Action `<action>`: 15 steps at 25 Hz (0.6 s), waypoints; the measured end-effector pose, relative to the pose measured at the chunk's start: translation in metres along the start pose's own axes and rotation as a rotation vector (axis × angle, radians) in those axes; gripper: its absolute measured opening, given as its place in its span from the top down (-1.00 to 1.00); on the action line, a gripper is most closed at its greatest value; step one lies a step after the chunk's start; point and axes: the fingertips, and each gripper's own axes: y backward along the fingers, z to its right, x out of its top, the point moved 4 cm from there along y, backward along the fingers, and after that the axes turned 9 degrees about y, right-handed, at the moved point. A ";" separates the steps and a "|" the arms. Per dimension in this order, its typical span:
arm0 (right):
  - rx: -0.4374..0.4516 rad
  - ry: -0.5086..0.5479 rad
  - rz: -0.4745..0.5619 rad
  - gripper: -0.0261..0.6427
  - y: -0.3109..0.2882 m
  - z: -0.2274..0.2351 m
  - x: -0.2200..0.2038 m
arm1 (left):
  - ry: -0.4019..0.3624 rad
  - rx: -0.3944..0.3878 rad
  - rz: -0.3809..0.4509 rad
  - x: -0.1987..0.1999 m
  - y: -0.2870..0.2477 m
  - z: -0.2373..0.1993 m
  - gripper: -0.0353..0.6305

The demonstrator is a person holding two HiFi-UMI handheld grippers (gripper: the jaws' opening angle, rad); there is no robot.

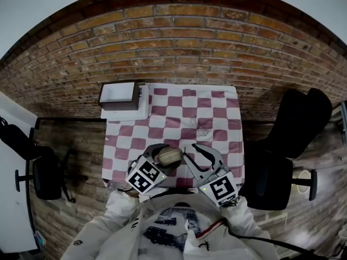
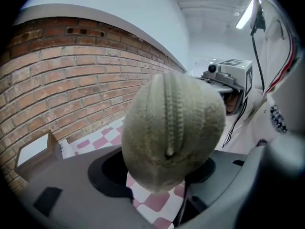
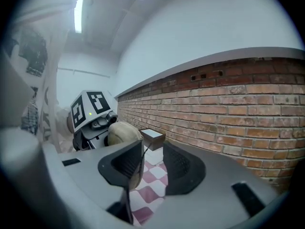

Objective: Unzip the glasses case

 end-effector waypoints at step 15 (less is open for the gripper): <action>0.322 -0.116 0.186 0.01 0.052 -0.001 0.002 | -0.035 0.015 -0.017 0.010 -0.011 0.042 0.04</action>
